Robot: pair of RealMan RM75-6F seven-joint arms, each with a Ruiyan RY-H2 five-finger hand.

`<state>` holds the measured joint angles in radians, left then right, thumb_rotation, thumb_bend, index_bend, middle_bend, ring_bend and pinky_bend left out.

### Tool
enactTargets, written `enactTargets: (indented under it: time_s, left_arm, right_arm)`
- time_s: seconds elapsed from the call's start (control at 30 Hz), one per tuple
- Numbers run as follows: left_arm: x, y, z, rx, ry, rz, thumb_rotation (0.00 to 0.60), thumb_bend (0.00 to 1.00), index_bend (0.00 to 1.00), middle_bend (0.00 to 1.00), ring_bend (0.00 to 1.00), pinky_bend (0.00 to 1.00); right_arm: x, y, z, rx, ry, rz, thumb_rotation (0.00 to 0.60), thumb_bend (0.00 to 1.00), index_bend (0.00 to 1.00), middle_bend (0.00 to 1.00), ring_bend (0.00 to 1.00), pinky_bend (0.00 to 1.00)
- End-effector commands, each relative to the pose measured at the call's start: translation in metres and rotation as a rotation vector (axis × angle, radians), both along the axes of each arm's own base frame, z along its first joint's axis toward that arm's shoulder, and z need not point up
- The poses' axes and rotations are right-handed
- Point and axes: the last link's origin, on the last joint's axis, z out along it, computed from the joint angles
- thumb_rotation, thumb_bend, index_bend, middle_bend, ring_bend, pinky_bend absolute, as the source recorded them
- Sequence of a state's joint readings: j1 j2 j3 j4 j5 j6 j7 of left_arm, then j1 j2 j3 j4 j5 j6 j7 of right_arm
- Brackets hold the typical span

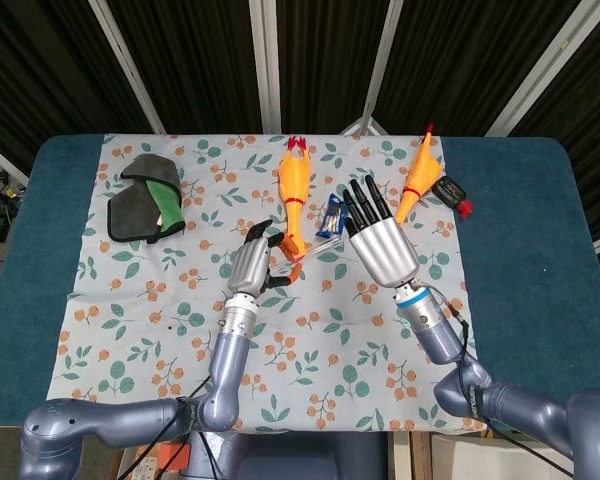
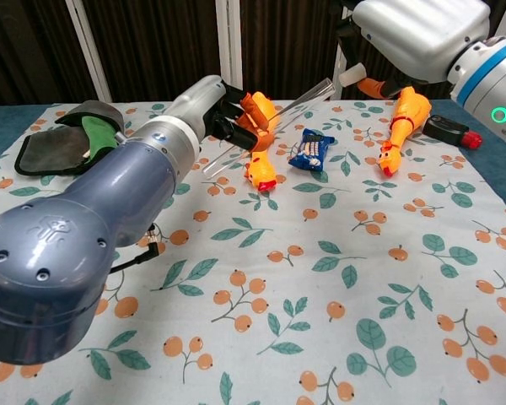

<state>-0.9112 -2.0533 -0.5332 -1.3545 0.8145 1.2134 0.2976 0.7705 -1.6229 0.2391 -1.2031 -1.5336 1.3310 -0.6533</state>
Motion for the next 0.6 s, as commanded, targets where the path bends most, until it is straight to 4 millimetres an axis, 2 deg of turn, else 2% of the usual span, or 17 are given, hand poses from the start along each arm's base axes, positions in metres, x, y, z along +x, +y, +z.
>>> enactTargets:
  time_s: [0.03, 0.6]
  left_arm:
    - [0.0005, -0.0006, -0.0007, -0.002, 0.0, -0.002, 0.6, 0.85, 0.67, 0.54, 0.08, 0.0]
    - [0.0037, -0.0006, -0.0021, -0.004, -0.008, -0.003, 0.6, 0.85, 0.67, 0.54, 0.08, 0.0]
  right_arm:
    - [-0.0001, 0.0003, -0.0002, 0.002, 0.0, 0.0, 0.6, 0.4, 0.7, 0.22, 0.06, 0.0]
    - [0.0, 0.0032, -0.0054, 0.019, 0.007, 0.006, 0.6, 0.4, 0.7, 0.22, 0.06, 0.0]
